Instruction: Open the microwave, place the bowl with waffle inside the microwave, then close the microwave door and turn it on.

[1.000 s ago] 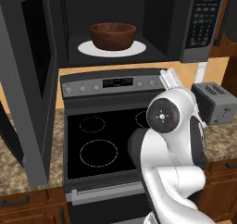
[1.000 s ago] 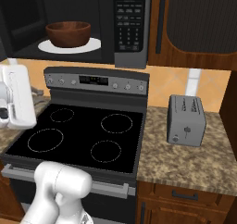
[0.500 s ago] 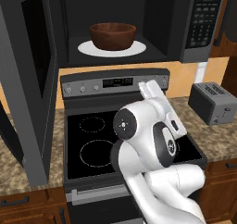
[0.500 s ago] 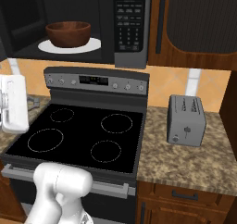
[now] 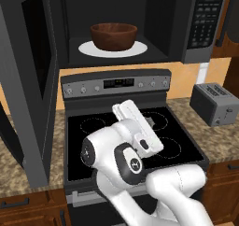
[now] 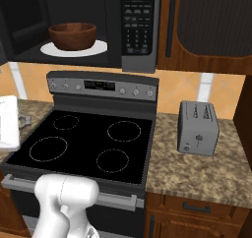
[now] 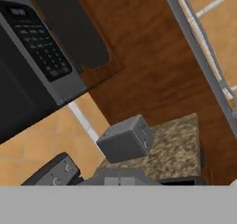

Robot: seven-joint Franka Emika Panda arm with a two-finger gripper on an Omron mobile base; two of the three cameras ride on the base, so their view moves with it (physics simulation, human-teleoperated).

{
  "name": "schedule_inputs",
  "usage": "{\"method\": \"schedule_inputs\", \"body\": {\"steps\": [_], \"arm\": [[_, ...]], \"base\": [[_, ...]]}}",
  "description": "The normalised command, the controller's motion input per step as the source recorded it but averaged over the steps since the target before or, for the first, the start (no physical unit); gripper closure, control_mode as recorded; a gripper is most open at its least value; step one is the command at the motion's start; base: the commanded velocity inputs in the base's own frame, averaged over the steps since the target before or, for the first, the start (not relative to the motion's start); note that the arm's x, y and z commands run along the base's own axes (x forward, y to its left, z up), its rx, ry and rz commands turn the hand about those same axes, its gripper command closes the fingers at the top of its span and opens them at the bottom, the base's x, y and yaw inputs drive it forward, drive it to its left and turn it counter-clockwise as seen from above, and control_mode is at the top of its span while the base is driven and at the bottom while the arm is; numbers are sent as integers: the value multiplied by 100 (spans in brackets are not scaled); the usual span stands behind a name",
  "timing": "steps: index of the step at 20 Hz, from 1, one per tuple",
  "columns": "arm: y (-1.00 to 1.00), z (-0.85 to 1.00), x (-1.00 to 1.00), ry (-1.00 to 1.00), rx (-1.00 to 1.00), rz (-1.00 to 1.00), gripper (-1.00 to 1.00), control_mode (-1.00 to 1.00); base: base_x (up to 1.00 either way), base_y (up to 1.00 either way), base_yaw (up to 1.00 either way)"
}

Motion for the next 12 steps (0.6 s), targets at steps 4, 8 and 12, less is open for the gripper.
{"method": "schedule_inputs", "body": {"steps": [4,8,12], "arm": [[84,-16,-2,-23,-21,0,100,-100],[99,-4,-9,-25,-25,0,100,-100],[100,0,-27,-18,-25,-1,100,-100]], "base": [[0,0,0],[0,0,0],[0,0,0]]}}
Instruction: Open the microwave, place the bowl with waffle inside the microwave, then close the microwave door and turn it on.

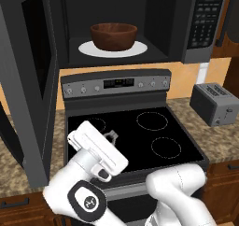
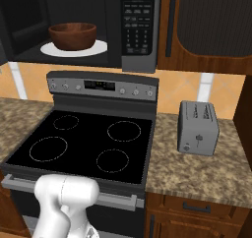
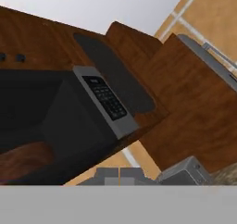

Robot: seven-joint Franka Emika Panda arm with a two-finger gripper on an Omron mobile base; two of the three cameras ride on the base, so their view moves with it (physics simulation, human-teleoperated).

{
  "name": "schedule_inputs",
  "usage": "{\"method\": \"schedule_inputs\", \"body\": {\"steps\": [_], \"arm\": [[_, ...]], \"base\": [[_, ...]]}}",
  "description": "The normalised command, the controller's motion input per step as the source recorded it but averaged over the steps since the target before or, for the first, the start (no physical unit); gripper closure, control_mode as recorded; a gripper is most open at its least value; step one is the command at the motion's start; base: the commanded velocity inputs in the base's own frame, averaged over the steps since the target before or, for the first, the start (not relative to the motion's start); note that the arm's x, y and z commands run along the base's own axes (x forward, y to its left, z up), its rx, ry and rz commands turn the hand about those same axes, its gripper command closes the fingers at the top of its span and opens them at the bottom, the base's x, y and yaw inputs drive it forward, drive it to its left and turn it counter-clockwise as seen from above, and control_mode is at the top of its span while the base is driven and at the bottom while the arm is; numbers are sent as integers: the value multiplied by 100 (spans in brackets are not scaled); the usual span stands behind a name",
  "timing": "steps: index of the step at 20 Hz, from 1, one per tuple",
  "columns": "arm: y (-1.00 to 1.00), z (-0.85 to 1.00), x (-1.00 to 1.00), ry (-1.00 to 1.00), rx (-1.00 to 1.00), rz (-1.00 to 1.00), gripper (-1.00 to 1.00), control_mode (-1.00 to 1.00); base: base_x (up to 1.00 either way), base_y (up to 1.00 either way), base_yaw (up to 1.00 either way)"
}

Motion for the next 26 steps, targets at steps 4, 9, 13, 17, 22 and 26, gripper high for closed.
{"method": "schedule_inputs", "body": {"steps": [4,9,13,17,22,26], "arm": [[97,0,-32,-12,-25,-4,100,-100],[99,0,-2,-3,-29,-5,100,-100],[96,0,0,-4,-25,-3,100,-100],[77,0,0,-10,-20,0,100,-100],[67,0,0,-7,-18,0,100,-100],[53,0,0,-6,-14,0,100,-100]], "base": [[0,0,0],[0,0,0],[0,0,0],[0,0,0],[0,0,0],[0,0,0]]}}
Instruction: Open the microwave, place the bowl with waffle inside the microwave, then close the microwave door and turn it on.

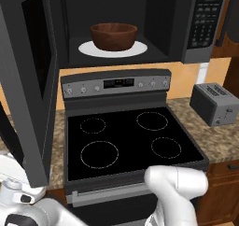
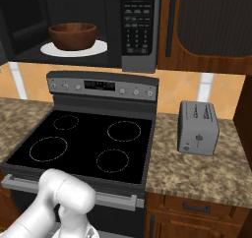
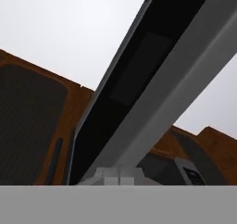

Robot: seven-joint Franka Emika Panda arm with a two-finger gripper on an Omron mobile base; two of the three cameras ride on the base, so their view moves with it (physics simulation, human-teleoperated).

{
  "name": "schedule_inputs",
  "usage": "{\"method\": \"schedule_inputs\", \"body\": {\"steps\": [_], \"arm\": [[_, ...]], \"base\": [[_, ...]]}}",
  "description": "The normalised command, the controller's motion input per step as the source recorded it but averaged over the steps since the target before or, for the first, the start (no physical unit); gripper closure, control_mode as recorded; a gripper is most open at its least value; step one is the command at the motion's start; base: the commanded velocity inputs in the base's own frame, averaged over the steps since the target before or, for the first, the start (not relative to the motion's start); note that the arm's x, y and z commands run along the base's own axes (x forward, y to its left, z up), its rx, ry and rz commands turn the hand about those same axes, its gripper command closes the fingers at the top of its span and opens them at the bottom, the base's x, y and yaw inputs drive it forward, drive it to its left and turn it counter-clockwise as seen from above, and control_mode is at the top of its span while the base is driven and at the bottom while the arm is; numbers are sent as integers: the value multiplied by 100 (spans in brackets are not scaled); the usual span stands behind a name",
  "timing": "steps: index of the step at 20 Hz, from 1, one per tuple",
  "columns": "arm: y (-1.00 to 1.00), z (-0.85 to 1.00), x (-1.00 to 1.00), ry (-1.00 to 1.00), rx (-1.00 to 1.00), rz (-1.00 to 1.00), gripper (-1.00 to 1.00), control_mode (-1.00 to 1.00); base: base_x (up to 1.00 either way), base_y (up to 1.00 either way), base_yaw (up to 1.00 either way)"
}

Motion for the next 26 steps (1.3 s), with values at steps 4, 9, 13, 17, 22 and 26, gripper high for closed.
{"method": "schedule_inputs", "body": {"steps": [4,9,13,17,22,26], "arm": [[10,12,0,-1,-3,-3,100,-100],[0,30,0,0,0,-1,100,-100],[0,46,0,0,0,0,100,-100],[-14,41,0,0,1,0,100,-100],[-45,36,-7,-1,9,0,100,-100],[-92,35,-13,-6,26,0,100,-100]], "base": [[0,0,0],[0,0,0],[0,0,0],[0,0,0],[0,0,0],[0,0,0]]}}
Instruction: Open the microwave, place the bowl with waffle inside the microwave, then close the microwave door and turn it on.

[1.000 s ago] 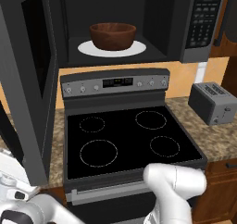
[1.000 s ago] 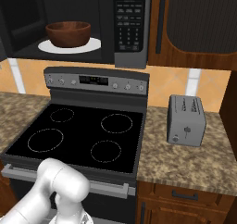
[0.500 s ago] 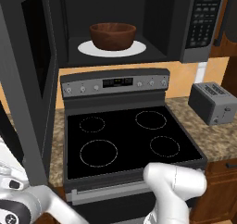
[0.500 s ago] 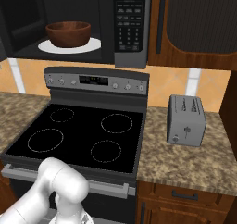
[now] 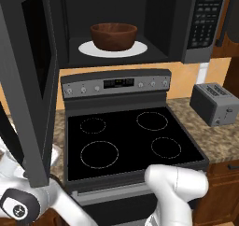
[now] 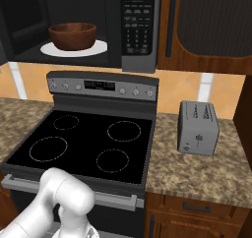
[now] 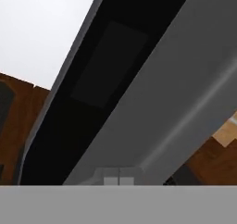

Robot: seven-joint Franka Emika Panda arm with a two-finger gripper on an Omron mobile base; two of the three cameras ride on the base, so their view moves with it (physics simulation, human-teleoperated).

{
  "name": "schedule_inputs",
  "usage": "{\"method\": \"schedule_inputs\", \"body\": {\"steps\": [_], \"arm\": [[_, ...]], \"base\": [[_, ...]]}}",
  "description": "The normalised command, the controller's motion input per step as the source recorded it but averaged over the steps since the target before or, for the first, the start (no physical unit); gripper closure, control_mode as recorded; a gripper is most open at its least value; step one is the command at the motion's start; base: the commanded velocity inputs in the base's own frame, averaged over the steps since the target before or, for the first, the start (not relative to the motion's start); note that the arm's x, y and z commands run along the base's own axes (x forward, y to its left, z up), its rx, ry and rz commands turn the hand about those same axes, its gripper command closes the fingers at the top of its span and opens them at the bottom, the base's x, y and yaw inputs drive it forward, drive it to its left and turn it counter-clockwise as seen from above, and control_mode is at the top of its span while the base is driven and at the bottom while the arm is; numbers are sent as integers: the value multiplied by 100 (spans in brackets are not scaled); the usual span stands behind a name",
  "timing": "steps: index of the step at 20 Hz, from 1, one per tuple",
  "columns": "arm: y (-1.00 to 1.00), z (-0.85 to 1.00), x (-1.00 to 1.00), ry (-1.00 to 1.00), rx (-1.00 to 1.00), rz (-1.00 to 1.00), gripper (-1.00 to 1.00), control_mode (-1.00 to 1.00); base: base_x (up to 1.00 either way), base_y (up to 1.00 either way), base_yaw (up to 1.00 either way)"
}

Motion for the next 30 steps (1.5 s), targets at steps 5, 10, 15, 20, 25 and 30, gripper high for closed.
{"method": "schedule_inputs", "body": {"steps": [5,10,15,20,25,30], "arm": [[-85,50,-10,-2,26,0,100,-100],[-82,71,-3,0,24,0,100,-100],[-100,52,0,14,31,3,100,-100],[-100,22,13,15,33,8,100,-100],[-100,14,40,1,41,11,100,-100],[-100,5,75,0,42,12,100,-100]], "base": [[0,0,0],[0,0,0],[0,0,0],[0,0,0],[0,0,0],[0,0,0]]}}
